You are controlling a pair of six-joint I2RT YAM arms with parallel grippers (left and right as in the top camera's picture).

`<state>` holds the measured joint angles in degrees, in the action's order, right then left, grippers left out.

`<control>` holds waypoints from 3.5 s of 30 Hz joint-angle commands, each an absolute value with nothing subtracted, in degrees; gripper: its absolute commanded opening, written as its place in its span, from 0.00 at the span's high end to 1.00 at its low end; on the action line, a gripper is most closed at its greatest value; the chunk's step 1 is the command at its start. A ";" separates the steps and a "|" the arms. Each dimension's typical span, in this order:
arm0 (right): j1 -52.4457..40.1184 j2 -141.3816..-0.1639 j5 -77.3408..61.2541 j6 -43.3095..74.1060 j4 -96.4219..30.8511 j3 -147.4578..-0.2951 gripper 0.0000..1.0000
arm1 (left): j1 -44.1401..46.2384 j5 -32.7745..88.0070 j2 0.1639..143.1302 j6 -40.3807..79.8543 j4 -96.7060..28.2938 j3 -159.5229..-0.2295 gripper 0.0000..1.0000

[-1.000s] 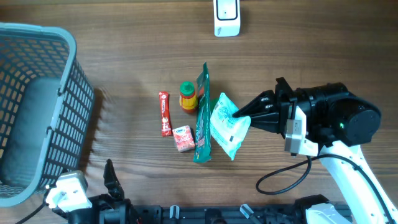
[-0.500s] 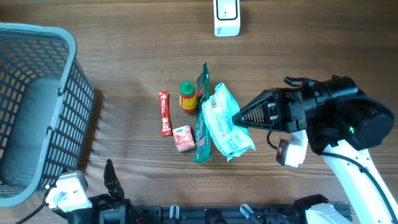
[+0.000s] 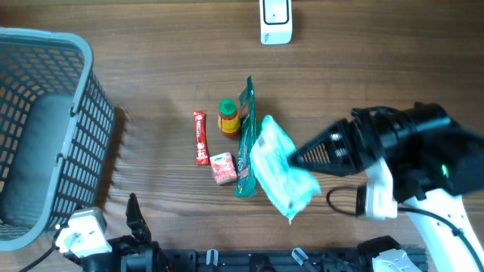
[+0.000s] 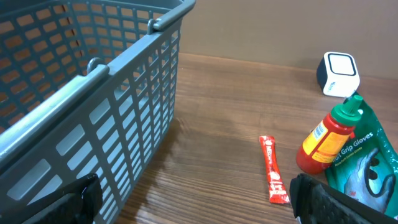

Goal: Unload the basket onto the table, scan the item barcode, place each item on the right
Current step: 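Lift the wipes pack and carry it toward the white scanner, then hold the wipes pack in front of the scanner window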

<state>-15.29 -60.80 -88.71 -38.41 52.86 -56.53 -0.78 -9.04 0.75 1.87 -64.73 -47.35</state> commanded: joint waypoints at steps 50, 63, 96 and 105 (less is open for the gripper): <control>-7.42 -75.44 -31.75 77.95 -16.80 -57.45 0.96 | -1.04 -8.36 0.27 2.20 -64.60 -47.40 0.00; -7.55 -103.92 -25.19 81.36 31.51 -59.79 0.95 | -1.04 -8.36 0.27 2.20 -64.58 -47.40 0.00; 11.35 -118.63 -15.88 54.00 -8.54 -95.09 0.96 | -1.04 -8.36 0.27 2.20 -64.60 -47.40 0.00; 40.36 -118.67 10.55 54.02 -36.84 -93.58 0.96 | -1.04 -8.36 0.27 2.20 -64.58 -47.40 0.00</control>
<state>36.60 -118.93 -1.93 55.13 -36.58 -94.65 -0.78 -8.84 0.73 1.87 -64.73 -47.35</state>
